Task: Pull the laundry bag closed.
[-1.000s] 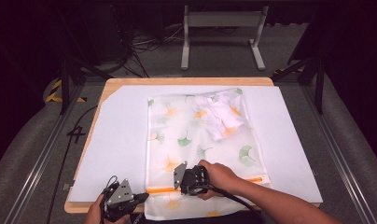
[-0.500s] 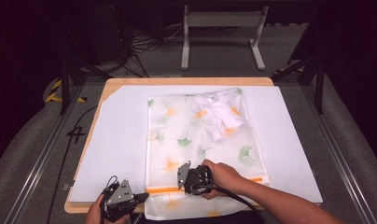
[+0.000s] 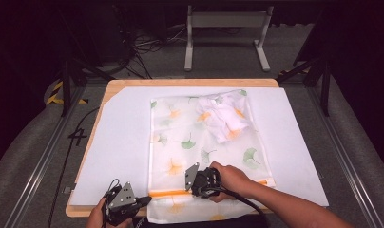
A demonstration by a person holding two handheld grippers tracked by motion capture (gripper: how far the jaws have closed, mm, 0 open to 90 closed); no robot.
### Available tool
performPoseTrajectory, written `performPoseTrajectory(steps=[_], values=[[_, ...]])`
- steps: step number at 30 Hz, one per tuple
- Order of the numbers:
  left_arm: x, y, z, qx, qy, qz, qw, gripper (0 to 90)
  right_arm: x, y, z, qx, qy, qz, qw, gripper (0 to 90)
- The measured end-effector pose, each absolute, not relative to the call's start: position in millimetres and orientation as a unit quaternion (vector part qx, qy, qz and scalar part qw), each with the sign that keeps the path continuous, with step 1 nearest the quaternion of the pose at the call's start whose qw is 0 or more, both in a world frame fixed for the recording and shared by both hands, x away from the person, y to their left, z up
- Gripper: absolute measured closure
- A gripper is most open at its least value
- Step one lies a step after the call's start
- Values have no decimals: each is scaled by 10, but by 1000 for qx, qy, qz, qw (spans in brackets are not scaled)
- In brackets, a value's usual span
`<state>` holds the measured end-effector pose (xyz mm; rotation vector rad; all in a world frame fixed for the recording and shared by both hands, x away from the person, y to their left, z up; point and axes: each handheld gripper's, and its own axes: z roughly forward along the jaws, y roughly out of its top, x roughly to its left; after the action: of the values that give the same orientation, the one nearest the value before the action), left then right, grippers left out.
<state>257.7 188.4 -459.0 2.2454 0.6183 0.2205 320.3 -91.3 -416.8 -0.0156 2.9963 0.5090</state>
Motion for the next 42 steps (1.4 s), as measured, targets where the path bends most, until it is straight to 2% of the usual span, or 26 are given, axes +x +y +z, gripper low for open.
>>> performPoseTrajectory(steps=[42], values=[[2580,1885,-4590,884,243,86,390,900,3202,-1207,-4138,6,987,147,58,843]])
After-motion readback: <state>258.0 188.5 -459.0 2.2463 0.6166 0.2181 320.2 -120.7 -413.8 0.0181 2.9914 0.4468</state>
